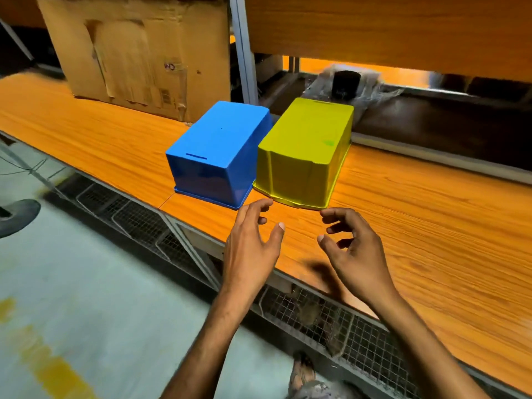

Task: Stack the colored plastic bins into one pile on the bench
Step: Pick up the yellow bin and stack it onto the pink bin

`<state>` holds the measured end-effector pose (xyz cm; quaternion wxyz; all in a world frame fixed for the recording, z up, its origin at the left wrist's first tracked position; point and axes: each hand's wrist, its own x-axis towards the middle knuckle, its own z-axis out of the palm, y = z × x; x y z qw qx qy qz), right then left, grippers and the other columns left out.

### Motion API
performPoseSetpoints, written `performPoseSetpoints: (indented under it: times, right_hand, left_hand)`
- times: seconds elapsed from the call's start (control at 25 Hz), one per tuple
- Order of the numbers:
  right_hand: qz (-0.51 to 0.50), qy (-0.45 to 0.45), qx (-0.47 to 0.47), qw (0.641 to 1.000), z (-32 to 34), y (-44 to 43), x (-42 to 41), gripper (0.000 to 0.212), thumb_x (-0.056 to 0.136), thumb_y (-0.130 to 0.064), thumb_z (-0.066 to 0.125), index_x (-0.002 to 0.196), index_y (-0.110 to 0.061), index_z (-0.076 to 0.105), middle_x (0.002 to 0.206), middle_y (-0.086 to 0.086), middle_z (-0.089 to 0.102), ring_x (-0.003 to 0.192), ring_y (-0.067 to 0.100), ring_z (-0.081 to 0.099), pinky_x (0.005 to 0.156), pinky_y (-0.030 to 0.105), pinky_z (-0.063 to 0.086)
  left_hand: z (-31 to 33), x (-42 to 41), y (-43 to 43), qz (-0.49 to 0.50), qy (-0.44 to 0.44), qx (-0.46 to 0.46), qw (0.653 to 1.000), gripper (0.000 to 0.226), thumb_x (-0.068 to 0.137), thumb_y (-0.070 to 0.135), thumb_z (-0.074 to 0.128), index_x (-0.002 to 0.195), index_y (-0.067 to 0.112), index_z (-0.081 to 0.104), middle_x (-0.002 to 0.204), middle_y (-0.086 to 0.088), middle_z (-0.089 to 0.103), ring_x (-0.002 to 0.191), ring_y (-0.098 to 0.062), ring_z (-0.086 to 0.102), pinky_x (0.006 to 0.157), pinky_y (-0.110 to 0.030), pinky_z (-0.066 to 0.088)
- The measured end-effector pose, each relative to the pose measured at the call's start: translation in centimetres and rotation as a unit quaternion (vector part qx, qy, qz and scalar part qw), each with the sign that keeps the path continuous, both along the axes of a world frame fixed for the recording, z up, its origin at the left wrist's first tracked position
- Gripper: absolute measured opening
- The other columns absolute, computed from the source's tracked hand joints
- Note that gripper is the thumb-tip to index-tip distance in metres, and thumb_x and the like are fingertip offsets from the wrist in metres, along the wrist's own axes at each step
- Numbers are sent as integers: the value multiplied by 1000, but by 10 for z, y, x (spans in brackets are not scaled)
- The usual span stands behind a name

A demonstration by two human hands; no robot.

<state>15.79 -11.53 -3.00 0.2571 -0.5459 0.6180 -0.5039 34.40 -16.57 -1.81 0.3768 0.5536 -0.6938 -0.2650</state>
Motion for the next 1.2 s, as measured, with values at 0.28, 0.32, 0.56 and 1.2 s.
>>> performPoseSetpoints:
  times: [0.28,0.32,0.56,1.2]
  right_hand:
    - [-93,-41,-11,995,-10,-105,-22,38,86,-11,75,118,-28,63,118,-4,65,100,4,63,64,17,48]
    - [-110,-42,-12,993,-12,-116,-24,39,87,-15,75,122,-29,61,121,-4,63,104,5,63,67,21,50]
    - [-194,-65,45,978,-28,-165,-21,61,92,-42,72,144,-22,49,141,-3,55,122,12,56,93,30,49]
    - [-213,-26,-73,974,32,-170,-29,73,88,-9,77,151,-20,42,140,-14,56,127,-2,54,96,21,50]
  left_hand:
    - [-1,-19,-110,-12,35,30,999,60,94,29,70,147,29,43,146,9,48,127,-5,49,100,-34,48]
    - [-1,-21,-125,-13,41,39,998,65,94,29,70,151,27,39,152,6,45,133,-9,46,103,-31,43]
    - [-19,-35,-200,-29,51,122,991,91,93,30,71,163,16,14,169,-4,21,154,-20,23,117,-26,24]
    - [20,-36,-245,-178,243,64,952,76,89,15,77,154,24,38,145,8,50,123,8,55,99,-12,46]
